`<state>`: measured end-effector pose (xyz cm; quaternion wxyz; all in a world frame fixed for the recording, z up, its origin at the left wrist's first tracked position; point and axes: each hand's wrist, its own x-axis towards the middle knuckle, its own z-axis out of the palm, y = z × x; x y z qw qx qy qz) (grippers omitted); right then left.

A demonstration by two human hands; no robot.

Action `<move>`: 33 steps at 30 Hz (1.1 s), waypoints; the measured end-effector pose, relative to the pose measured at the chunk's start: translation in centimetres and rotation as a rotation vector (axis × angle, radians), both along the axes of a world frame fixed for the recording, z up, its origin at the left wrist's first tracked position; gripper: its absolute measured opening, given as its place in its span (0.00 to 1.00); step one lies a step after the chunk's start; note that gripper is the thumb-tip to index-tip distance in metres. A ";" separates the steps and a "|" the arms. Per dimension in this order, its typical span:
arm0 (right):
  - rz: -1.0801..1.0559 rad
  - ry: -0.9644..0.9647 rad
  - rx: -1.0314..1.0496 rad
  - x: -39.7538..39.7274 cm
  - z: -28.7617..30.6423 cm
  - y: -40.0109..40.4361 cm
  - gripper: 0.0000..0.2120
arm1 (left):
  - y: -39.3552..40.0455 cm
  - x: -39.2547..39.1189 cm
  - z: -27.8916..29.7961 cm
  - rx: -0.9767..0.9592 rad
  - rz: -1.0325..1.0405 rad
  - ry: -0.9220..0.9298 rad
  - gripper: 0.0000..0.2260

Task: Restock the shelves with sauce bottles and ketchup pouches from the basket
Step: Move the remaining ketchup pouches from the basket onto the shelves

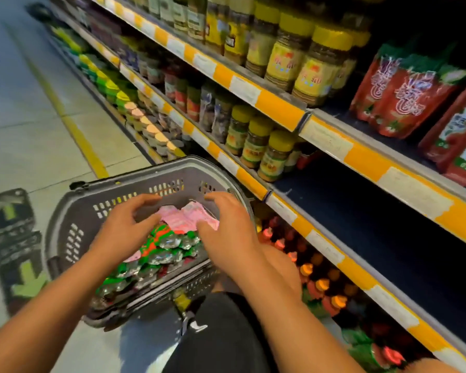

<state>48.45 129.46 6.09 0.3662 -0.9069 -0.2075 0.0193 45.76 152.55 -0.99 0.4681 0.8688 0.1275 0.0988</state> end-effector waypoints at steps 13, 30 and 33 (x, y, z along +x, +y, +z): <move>0.128 0.320 -0.305 3.6 -8.1 8.4 0.25 | 7.0 -2.6 -6.5 0.059 0.189 0.395 0.21; 0.048 0.482 -0.546 11.2 -14.4 9.5 0.22 | 6.4 -0.3 -13.4 0.315 -0.050 0.712 0.32; 0.050 0.543 -0.578 11.9 -15.3 9.8 0.25 | 6.3 -0.2 -14.1 0.373 -0.062 0.712 0.30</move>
